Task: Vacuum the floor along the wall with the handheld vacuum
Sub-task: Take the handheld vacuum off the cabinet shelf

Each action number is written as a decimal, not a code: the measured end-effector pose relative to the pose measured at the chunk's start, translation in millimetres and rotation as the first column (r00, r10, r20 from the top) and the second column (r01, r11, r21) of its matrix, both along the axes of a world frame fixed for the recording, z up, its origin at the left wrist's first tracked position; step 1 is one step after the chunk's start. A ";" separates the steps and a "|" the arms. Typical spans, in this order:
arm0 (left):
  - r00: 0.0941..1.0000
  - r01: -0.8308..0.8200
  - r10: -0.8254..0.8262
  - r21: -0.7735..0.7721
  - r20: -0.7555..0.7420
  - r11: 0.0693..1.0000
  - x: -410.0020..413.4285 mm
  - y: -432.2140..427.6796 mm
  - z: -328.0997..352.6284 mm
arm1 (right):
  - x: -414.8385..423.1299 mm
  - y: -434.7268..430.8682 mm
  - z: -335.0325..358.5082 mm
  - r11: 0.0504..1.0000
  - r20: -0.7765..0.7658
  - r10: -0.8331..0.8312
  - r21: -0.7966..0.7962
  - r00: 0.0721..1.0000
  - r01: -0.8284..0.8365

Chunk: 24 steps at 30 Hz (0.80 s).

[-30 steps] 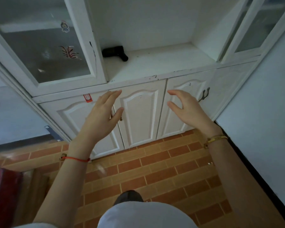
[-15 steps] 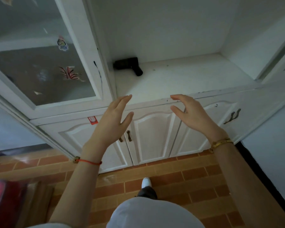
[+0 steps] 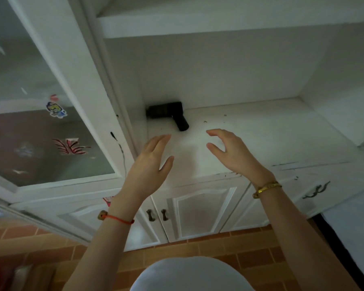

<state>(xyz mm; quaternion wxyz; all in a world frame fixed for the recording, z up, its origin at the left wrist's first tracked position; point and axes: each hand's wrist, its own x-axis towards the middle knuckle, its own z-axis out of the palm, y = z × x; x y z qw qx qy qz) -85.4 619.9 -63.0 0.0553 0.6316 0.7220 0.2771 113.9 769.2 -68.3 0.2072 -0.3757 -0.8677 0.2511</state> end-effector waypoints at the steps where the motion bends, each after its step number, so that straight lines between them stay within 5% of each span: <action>1: 1.000 -0.004 0.004 -0.002 0.001 1.000 -1.3 2.8 -1.5 | -4.5 4.2 -3.0 1.000 0.002 0.008 -0.011 1.000 -0.008; 15: 0.979 -0.138 0.137 -0.008 0.151 0.990 -4.8 38.4 -10.0 | -80.0 90.5 -16.3 0.989 -0.044 0.026 -0.145 0.999 -0.032; 24: 0.899 -0.268 0.299 -0.140 0.321 0.953 1.8 67.1 -18.4 | -152.7 149.3 -45.8 0.980 0.111 -0.002 -0.197 0.994 0.023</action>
